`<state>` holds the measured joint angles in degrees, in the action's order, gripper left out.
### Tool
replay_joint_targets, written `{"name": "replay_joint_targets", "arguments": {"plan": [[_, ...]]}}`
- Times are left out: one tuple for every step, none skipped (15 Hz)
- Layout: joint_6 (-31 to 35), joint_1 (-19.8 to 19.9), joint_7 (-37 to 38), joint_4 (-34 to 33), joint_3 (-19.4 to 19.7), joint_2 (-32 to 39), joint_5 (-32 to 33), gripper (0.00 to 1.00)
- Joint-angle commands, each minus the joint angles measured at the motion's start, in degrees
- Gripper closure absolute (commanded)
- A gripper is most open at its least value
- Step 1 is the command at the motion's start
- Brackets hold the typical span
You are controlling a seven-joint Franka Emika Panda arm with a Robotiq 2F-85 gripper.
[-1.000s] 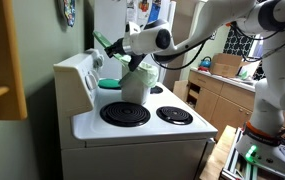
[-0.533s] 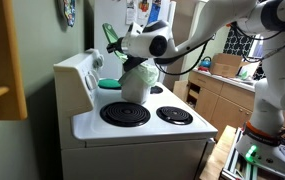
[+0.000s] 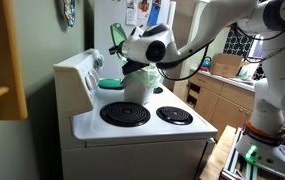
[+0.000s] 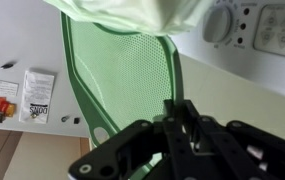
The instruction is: Close the bin
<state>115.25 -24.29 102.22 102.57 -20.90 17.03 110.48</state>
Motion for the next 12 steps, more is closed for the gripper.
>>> {"name": "replay_joint_targets", "arguments": {"plan": [[-0.02, 0.11, -0.16, -0.2, -0.22, 0.07, -1.17, 0.87], [-0.02, 0.09, -0.15, -0.2, -0.24, -0.03, -1.65, 0.87], [-0.01, 0.09, -0.15, -0.2, -0.26, -0.08, -1.98, 0.87], [-0.01, 0.08, -0.15, -0.2, -0.28, -0.09, -2.16, 0.87], [0.0, 0.08, -0.15, -0.2, -0.28, -0.08, -2.28, 0.87], [0.02, 0.08, -0.15, -0.2, -0.29, -0.08, -2.42, 0.87], [0.03, 0.08, -0.15, -0.2, -0.29, -0.07, -2.52, 0.87], [-0.39, -0.12, 0.87, -0.01, -0.28, 0.03, -1.85, 0.97], [-0.95, -0.31, 2.32, 0.4, -0.36, 0.06, -1.46, 0.97], [-1.38, -0.45, 2.86, 0.73, -0.44, -0.03, -1.56, 0.97], [-2.19, -0.67, 3.91, 1.22, -0.51, -0.35, -1.5, 0.97], [-3.06, -0.78, 5.44, 1.6, -0.65, -0.74, -2.0, 0.97]]}}
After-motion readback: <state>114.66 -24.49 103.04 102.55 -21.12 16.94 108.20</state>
